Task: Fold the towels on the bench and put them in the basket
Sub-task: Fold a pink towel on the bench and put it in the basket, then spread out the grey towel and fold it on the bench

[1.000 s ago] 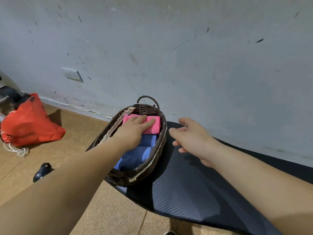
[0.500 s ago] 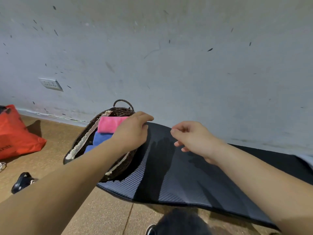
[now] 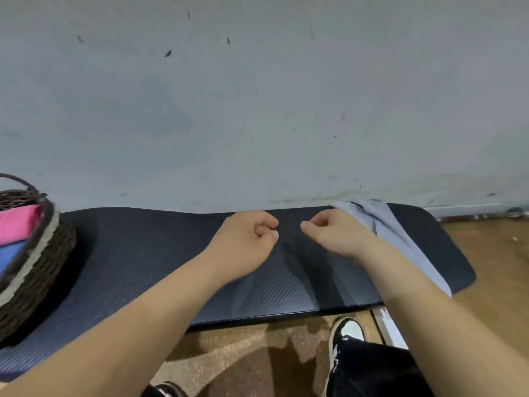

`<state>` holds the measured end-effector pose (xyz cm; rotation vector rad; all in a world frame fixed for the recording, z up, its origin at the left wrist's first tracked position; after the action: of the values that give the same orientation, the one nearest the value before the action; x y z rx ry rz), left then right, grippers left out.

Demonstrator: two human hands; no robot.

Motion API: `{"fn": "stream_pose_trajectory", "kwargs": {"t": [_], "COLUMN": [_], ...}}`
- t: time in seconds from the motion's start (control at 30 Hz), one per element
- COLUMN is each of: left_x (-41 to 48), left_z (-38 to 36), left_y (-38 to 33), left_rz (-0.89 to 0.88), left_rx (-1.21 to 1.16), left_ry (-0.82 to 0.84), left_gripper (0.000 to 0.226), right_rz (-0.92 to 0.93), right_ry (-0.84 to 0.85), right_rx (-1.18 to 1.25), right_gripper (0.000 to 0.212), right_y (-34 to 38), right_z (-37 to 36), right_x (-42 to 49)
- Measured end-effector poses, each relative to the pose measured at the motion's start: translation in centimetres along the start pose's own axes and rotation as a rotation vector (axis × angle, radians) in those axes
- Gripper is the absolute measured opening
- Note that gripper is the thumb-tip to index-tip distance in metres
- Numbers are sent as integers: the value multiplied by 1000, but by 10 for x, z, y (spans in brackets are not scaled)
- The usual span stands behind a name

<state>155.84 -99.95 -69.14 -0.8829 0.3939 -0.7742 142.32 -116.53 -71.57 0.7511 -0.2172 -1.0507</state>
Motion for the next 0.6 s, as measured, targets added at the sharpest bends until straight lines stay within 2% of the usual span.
{"fn": "stream_pose_trajectory", "kwargs": {"t": [0.1,0.17,0.27,0.4,0.5,0.6], "left_x": [-7,-10,-10,-9,-11,-11], "left_z": [-35,-48,-57,-57,-54,-48], "left_y": [-2,-2,-6,-5,1,7], "left_rz": [-5,-40,-94,-150,-171,-197], "left_rx": [16,101,164,236,253,270], "left_ry": [63,102,137,155,160,146], "left_gripper": [26,29,35,39,38,37], "right_rz": [-32,-73,-170,-256,-220,-203], "right_ry": [-231,-369,-484,-454,-483,-488], "right_rx": [-136,-206,-244,-296,-263,-194], "right_gripper": [22,36,48,40,8,13], "right_y": [-59,-88,-120,-147,-141,-123], "right_z": [22,36,54,46,43,50], "right_x": [15,24,35,36,40,42]}}
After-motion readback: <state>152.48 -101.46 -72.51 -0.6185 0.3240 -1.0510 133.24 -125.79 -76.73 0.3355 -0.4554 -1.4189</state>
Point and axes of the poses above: each hand's wrist, its own x-axis towards the middle knuckle, its own z-axis out of the back of the hand, y = z × x, the point moved 4 cm from there along x, towards the middle knuckle, and after that the axes turned 13 degrees about -y, right-handed, at the moved point
